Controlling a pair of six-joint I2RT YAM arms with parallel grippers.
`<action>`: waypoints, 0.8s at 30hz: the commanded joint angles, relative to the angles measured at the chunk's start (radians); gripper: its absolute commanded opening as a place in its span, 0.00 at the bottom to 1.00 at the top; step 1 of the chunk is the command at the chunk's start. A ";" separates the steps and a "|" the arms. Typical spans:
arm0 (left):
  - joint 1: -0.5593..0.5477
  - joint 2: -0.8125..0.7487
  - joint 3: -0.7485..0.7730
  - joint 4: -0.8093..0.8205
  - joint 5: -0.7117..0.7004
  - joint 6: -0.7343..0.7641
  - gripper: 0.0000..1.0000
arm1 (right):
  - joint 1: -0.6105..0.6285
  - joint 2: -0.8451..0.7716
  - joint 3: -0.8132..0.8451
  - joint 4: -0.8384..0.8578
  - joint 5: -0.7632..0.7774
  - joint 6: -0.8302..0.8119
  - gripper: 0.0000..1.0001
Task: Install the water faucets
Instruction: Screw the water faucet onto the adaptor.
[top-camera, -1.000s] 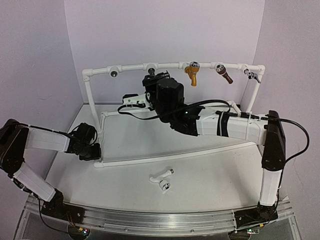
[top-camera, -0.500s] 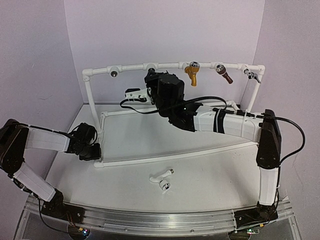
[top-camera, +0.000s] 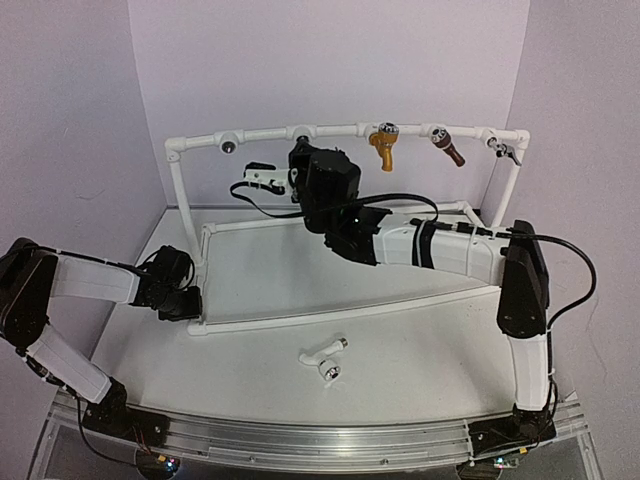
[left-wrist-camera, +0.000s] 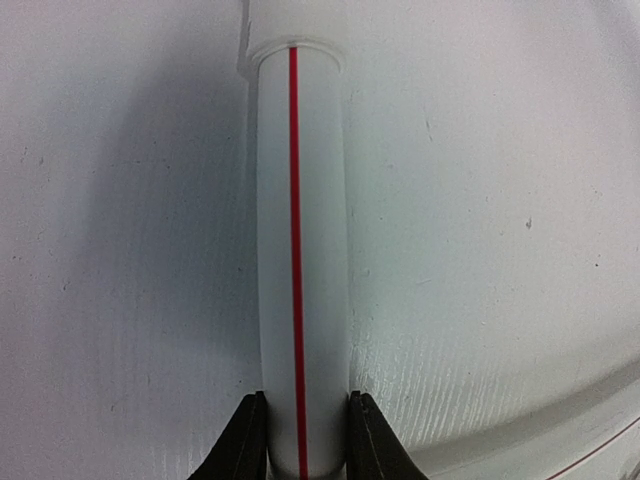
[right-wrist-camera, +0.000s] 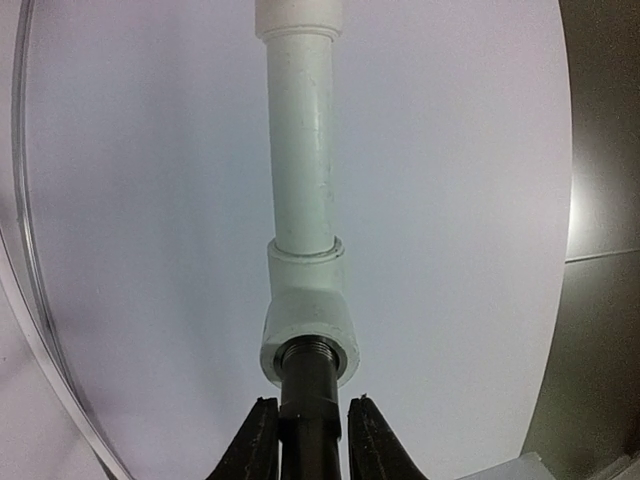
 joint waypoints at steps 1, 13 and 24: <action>-0.053 0.008 -0.001 0.088 0.217 0.031 0.00 | -0.027 0.048 0.056 0.040 0.073 0.241 0.03; -0.052 0.011 0.001 0.089 0.218 0.032 0.00 | -0.029 -0.004 0.062 -0.003 0.126 1.143 0.00; -0.052 0.008 -0.002 0.090 0.221 0.032 0.00 | -0.042 -0.120 -0.095 -0.046 -0.041 2.389 0.00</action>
